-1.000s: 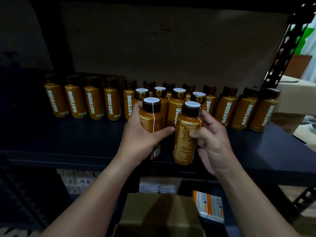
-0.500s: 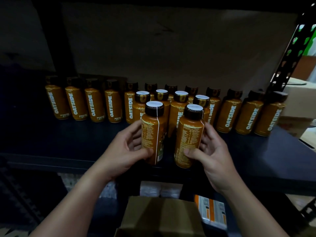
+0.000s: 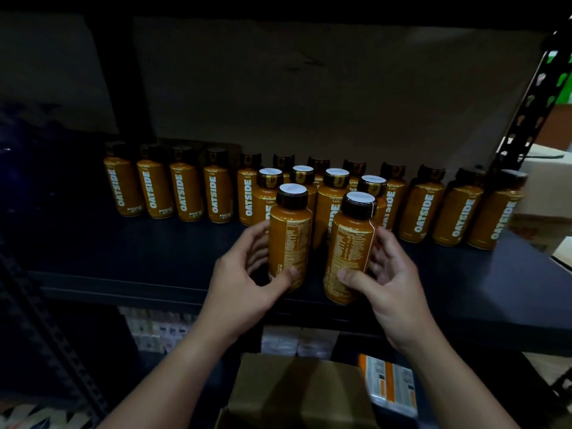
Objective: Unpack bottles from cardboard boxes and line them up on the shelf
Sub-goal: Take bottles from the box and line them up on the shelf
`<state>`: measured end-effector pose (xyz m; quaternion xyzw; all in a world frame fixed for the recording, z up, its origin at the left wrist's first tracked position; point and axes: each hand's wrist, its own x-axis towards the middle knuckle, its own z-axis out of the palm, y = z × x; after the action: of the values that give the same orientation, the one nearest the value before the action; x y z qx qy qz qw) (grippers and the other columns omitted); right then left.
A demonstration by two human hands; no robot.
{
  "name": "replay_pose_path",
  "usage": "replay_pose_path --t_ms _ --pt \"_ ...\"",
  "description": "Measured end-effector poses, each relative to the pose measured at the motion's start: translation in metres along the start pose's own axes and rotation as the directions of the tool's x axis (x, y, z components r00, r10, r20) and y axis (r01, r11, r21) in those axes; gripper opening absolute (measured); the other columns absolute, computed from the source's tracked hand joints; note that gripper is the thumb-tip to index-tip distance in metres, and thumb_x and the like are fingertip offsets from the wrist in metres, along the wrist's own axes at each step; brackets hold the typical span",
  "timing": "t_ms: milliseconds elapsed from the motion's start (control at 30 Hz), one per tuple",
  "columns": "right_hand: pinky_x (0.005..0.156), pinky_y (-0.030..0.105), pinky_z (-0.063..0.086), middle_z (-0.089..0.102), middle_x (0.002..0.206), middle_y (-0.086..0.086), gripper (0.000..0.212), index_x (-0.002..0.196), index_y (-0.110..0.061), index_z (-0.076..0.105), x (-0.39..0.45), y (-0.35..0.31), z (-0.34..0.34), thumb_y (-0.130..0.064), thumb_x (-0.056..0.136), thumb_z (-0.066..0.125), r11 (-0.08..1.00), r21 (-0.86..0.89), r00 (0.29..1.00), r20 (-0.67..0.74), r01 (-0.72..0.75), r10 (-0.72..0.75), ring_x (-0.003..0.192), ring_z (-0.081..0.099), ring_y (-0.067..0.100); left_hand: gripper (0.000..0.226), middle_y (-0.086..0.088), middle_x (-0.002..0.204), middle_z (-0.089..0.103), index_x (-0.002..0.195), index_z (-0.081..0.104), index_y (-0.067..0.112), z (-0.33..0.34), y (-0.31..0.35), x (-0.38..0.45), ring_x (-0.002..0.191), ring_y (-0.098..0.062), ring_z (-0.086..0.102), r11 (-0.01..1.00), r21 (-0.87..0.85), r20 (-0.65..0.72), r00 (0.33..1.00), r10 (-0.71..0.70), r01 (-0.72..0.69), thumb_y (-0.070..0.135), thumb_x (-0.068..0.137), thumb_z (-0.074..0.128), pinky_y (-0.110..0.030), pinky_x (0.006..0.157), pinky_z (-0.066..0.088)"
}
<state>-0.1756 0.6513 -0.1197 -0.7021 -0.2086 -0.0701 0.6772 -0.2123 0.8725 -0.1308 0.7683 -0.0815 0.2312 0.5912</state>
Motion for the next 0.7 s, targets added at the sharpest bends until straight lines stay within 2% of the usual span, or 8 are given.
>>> replay_pose_path --t_ms 133,267,367,433,500,600,700 --pt "0.095 0.018 0.053 0.064 0.132 -0.005 0.083 0.143 -0.027 0.047 -0.001 -0.001 0.000 -0.019 0.068 0.079 1.000 0.016 1.000 0.002 0.000 0.000 0.120 0.062 0.005 0.079 0.019 0.121 0.066 0.131 0.053 0.043 0.002 0.000 -0.001 0.115 -0.004 0.065 1.000 -0.006 -0.080 0.997 0.020 -0.021 0.040 0.063 0.093 -0.024 0.096 0.056" --pt "0.092 0.016 0.053 0.064 0.131 -0.006 0.080 0.141 -0.029 0.047 -0.001 -0.002 0.000 -0.018 0.068 0.079 1.000 0.010 1.000 0.006 0.007 -0.007 0.118 0.062 0.003 0.085 0.012 0.120 0.054 0.135 0.053 0.031 0.012 0.001 -0.002 0.106 -0.003 0.059 0.988 0.156 -0.229 0.972 0.056 -0.020 0.044 0.061 0.094 -0.024 0.087 0.056" --pt "0.091 0.015 0.052 0.065 0.129 -0.007 0.077 0.138 -0.032 0.049 -0.001 -0.002 0.000 -0.018 0.068 0.078 1.000 0.012 1.000 0.014 0.015 -0.016 0.117 0.063 0.002 0.090 0.015 0.127 0.051 0.140 0.048 0.036 0.011 0.000 -0.003 0.111 0.000 0.056 0.993 0.122 -0.201 0.979 0.030 -0.005 0.057 0.063 0.091 -0.019 0.087 0.052" --pt "0.092 0.015 0.052 0.065 0.129 -0.007 0.077 0.138 -0.033 0.048 -0.001 -0.002 -0.001 -0.017 0.069 0.078 1.000 0.012 1.000 0.018 0.013 -0.013 0.117 0.062 0.002 0.084 0.015 0.133 0.055 0.140 0.046 0.044 0.006 -0.001 -0.003 0.118 -0.005 0.059 0.999 0.040 -0.139 0.990 0.007 -0.001 0.059 0.066 0.084 -0.023 0.089 0.054" --pt "0.093 0.015 0.052 0.064 0.129 -0.008 0.077 0.137 -0.035 0.047 -0.001 -0.001 -0.002 -0.014 0.071 0.079 1.000 -0.009 0.999 0.035 0.010 -0.010 0.119 0.061 0.002 0.081 0.011 0.133 0.061 0.140 0.050 0.042 0.001 -0.002 -0.004 0.120 -0.010 0.063 1.000 -0.023 -0.115 0.993 0.005 -0.008 0.054 0.067 0.081 -0.028 0.090 0.058" --pt "0.094 0.016 0.052 0.062 0.130 -0.008 0.077 0.134 -0.041 0.045 -0.001 0.002 -0.003 0.005 0.080 0.075 0.999 -0.053 0.998 0.061 0.003 0.000 0.119 0.061 0.003 0.078 0.009 0.126 0.065 0.136 0.055 0.034 0.000 -0.001 -0.004 0.115 -0.011 0.066 0.999 -0.009 -0.174 0.984 0.038 -0.040 0.041 0.066 0.091 -0.027 0.088 0.059" --pt "0.101 0.027 0.053 0.060 0.134 -0.007 0.080 0.137 -0.040 0.044 -0.001 0.002 -0.003 0.006 0.080 0.076 0.996 -0.088 0.999 0.046 -0.001 0.005 0.122 0.060 0.006 0.074 0.007 0.124 0.063 0.132 0.055 0.034 0.002 -0.001 -0.002 0.111 -0.011 0.066 0.999 0.020 -0.236 0.970 0.050 -0.047 0.027 0.070 0.094 -0.029 0.086 0.060"
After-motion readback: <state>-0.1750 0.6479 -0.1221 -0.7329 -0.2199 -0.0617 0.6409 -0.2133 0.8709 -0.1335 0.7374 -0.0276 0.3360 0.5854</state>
